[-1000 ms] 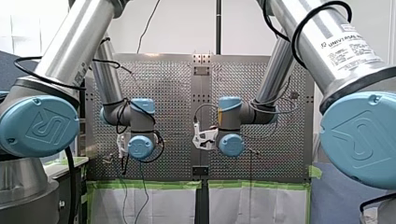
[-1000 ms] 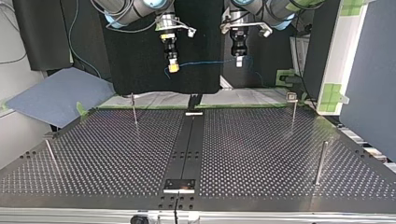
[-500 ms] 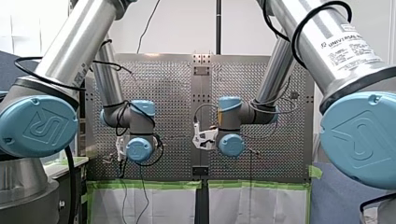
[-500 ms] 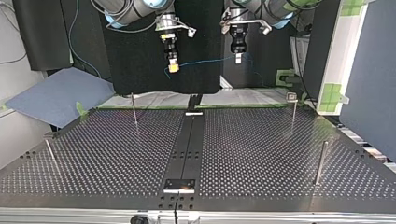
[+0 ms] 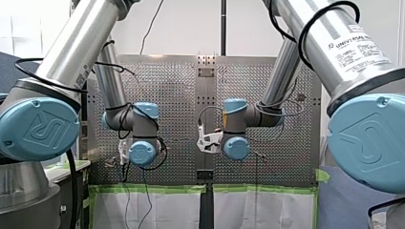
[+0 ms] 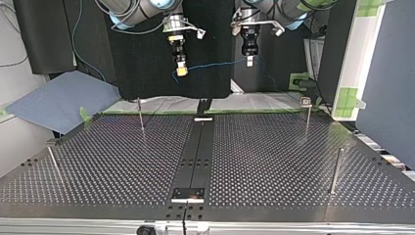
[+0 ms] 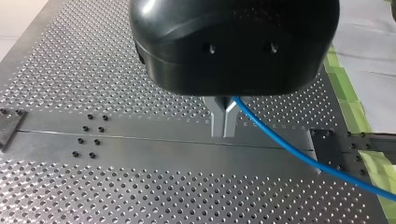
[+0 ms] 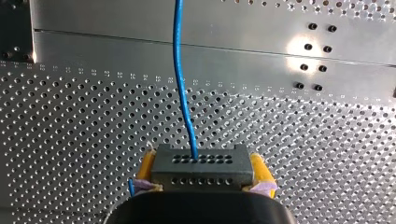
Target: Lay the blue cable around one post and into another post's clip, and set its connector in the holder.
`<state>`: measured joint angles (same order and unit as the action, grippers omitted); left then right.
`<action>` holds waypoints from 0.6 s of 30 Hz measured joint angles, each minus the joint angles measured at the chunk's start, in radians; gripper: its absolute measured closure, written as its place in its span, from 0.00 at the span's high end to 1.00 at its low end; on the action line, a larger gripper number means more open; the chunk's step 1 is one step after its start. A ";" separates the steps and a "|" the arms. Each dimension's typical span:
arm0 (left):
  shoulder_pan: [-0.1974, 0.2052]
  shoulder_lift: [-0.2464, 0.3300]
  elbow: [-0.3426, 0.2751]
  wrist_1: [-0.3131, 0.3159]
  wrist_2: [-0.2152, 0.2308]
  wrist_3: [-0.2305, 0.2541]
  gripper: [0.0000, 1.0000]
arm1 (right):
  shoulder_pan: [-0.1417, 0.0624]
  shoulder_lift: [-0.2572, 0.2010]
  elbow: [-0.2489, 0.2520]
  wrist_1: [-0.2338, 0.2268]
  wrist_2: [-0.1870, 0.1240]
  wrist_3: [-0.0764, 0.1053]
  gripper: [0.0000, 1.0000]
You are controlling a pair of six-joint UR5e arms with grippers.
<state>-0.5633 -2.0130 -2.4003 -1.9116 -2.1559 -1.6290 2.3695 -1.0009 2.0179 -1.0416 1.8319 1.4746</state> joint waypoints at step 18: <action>0.000 0.000 0.000 0.000 0.000 0.000 0.00 | 0.044 0.121 -0.092 0.116 0.050 0.011 0.02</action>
<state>-0.5633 -2.0131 -2.4003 -1.9115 -2.1559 -1.6290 2.4135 -0.8796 1.9257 -0.9259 1.8822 1.4852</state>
